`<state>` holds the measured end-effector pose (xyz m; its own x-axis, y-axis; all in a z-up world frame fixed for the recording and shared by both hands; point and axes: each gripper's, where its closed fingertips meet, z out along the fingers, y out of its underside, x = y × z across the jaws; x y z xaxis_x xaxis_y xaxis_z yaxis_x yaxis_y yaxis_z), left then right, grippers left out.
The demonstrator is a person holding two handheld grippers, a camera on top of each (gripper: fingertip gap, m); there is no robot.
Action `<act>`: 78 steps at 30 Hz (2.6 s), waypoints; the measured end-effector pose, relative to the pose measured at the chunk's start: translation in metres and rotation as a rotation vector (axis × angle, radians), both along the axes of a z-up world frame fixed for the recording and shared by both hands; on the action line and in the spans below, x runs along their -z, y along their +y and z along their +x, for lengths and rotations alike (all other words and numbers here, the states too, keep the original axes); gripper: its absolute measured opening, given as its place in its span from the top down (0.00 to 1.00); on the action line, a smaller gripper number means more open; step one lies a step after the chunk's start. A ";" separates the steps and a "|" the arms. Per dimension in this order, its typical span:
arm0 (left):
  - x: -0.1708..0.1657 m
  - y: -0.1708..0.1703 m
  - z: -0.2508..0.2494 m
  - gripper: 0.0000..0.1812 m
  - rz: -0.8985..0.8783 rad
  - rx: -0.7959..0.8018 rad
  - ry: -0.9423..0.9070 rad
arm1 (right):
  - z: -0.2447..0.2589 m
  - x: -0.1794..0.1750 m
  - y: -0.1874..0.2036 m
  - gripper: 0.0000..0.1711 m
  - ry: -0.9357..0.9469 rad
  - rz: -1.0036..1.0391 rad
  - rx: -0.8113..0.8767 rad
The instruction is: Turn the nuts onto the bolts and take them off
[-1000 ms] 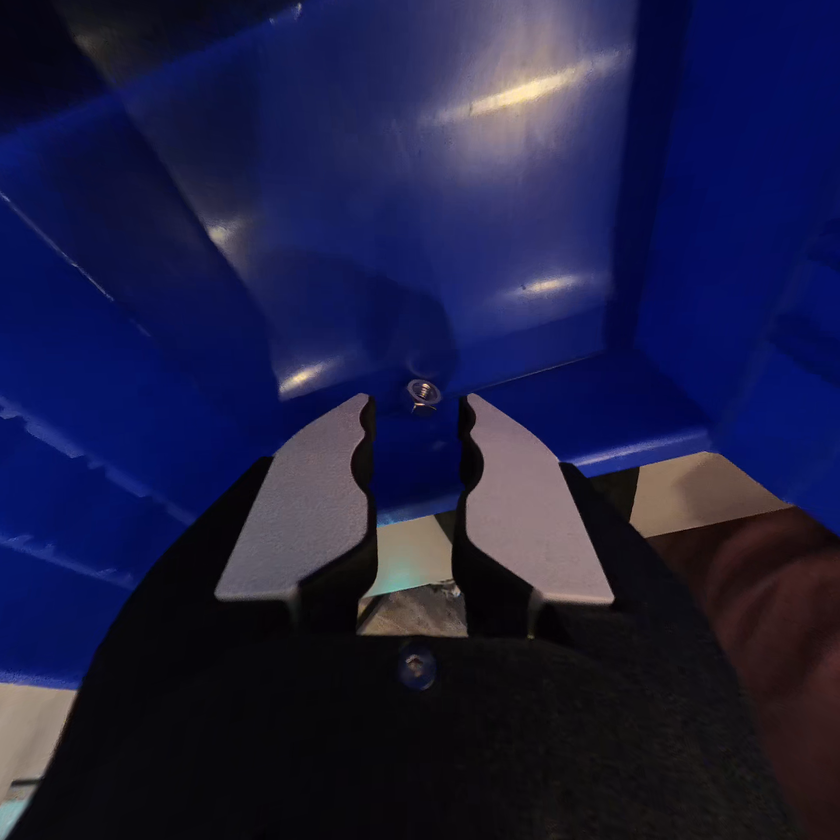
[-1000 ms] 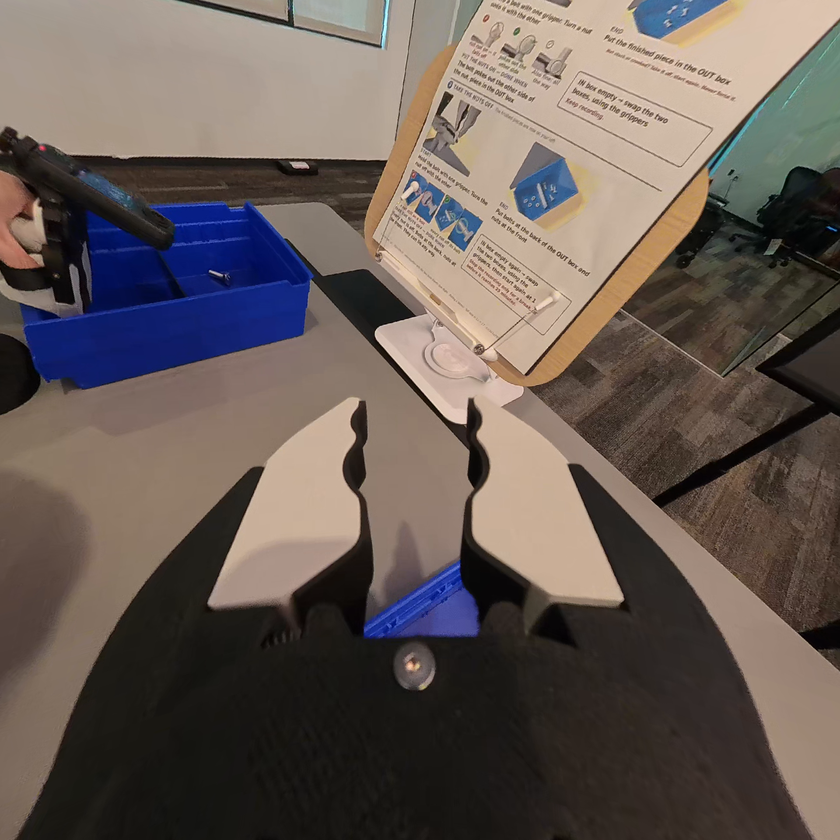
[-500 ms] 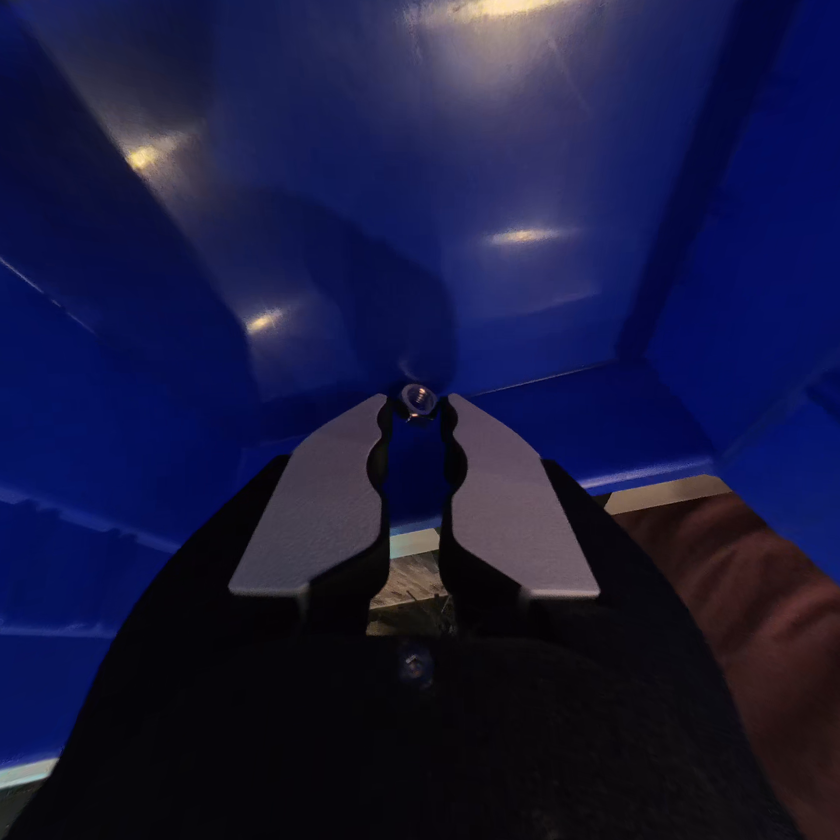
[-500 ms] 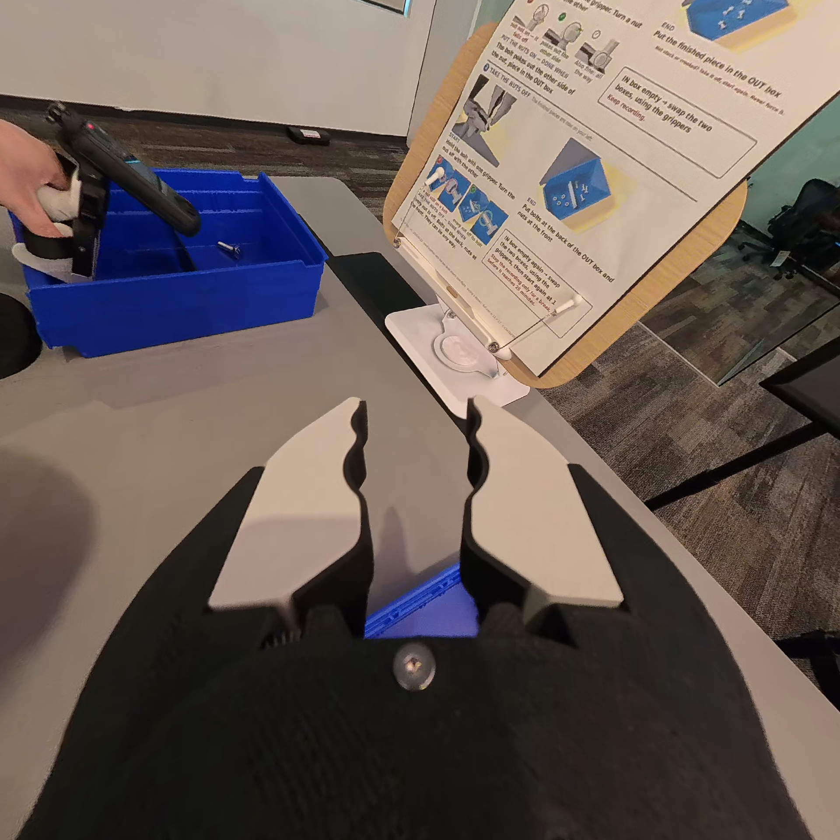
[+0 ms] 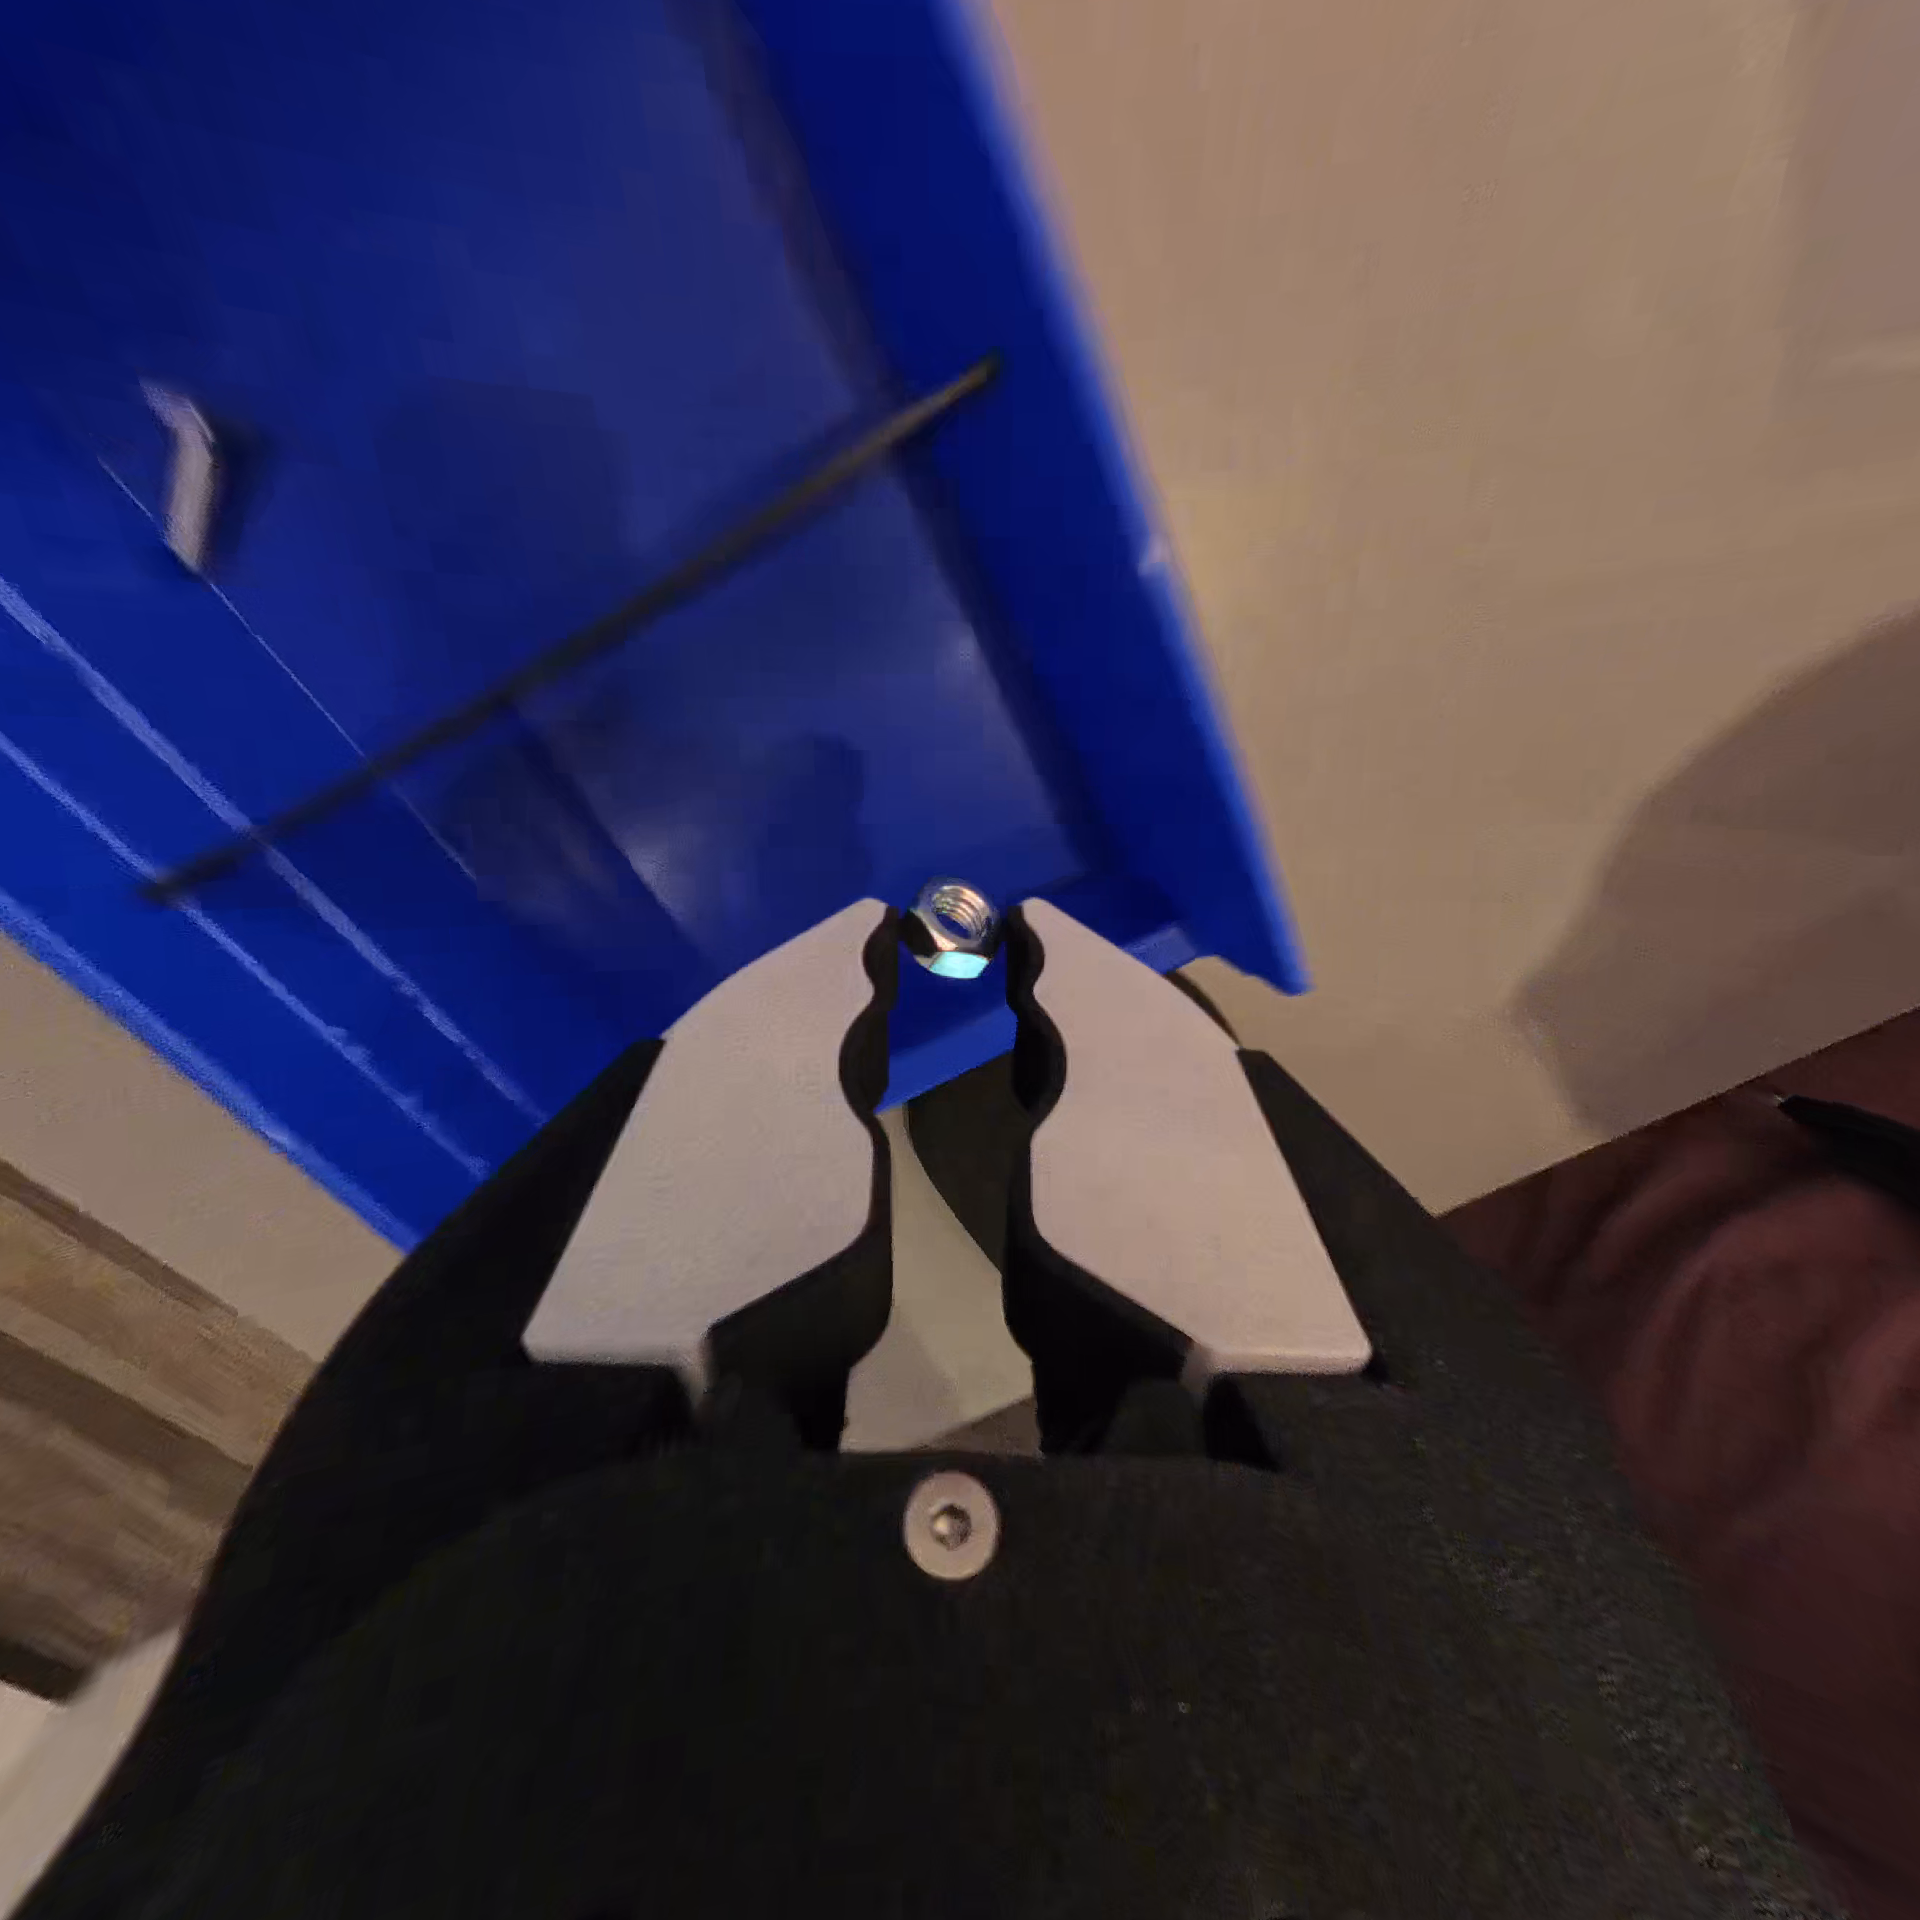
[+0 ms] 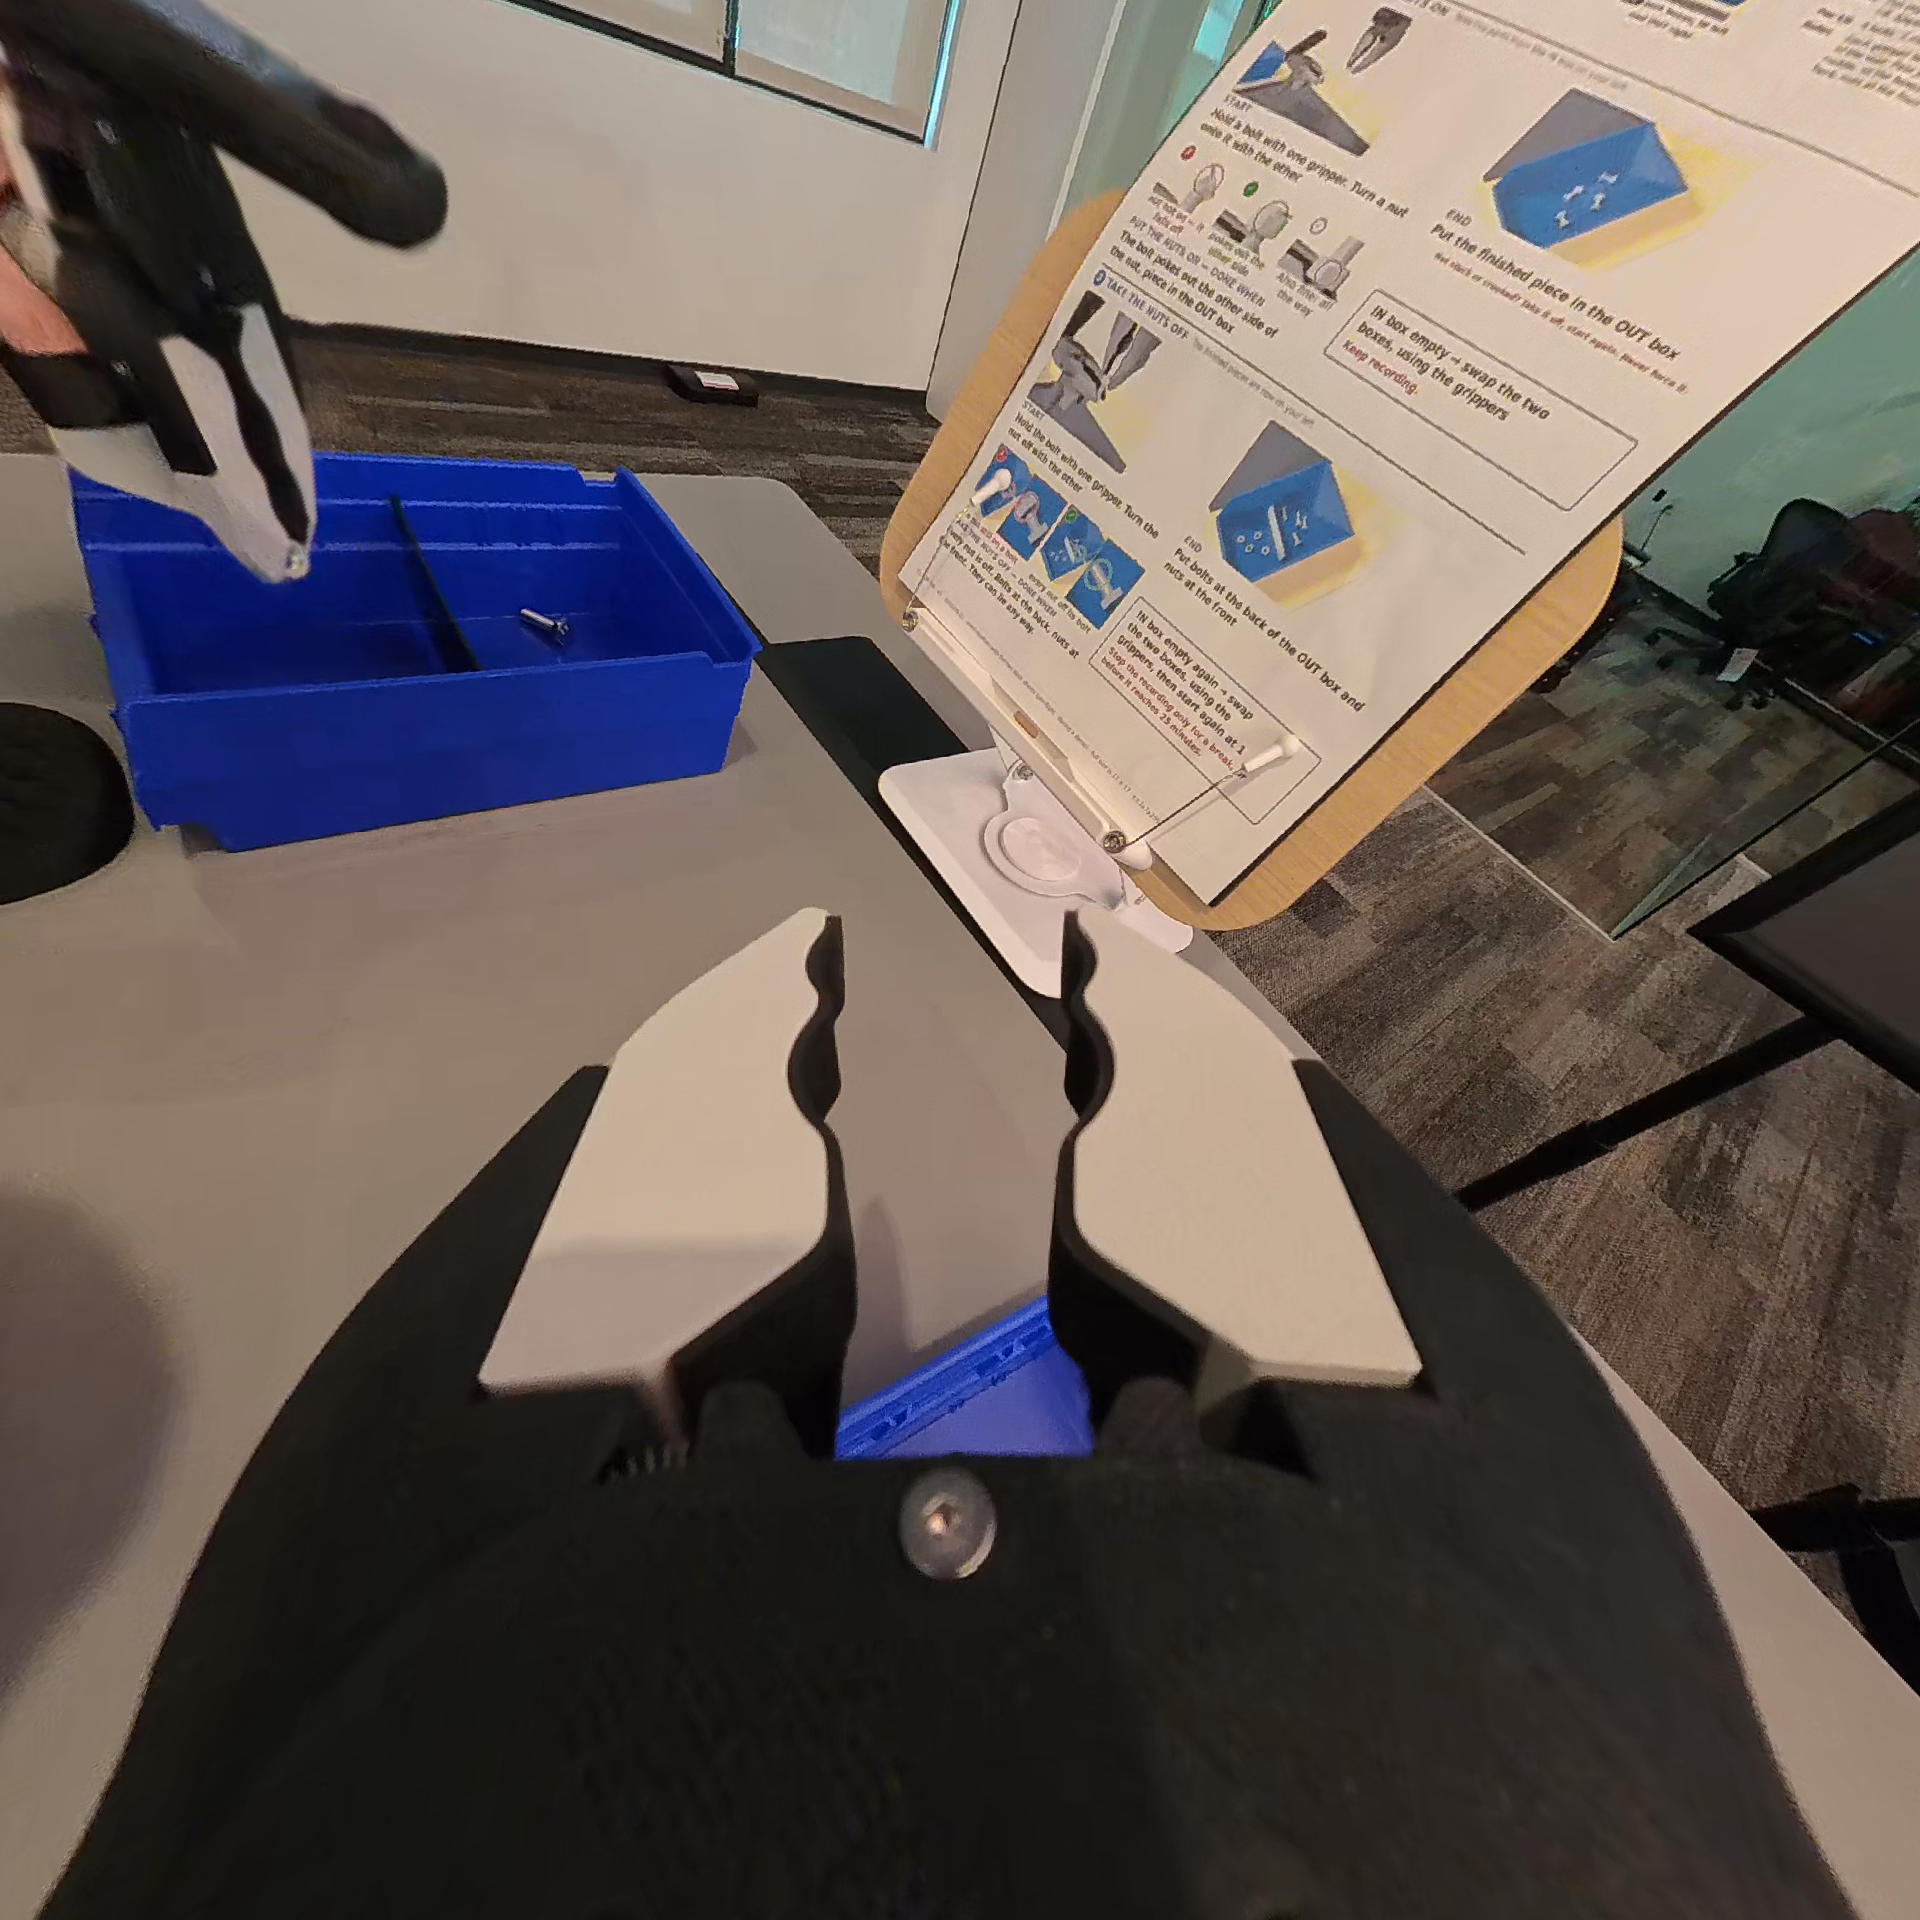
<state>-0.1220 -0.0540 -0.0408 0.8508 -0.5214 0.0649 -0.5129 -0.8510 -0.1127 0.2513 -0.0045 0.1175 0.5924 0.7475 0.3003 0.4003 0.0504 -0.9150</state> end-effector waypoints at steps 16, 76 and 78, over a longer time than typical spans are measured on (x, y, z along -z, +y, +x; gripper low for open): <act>0.090 0.002 0.275 0.90 0.337 0.558 -0.429 | 0.005 -0.014 -0.019 0.76 0.025 0.043 -0.054; 0.087 0.155 -0.107 0.90 0.043 0.479 0.523 | -0.026 0.036 0.003 0.75 -0.205 -0.022 -0.059; 0.064 0.157 -0.097 0.90 0.139 0.448 0.463 | -0.029 0.035 0.003 0.75 -0.205 -0.016 -0.066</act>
<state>-0.2187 0.1032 -0.1043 0.4732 -0.8087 -0.3494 -0.8360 -0.5373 0.1116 0.2223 -0.0019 0.0821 0.4702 0.7880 0.3975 0.5742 0.0690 -0.8158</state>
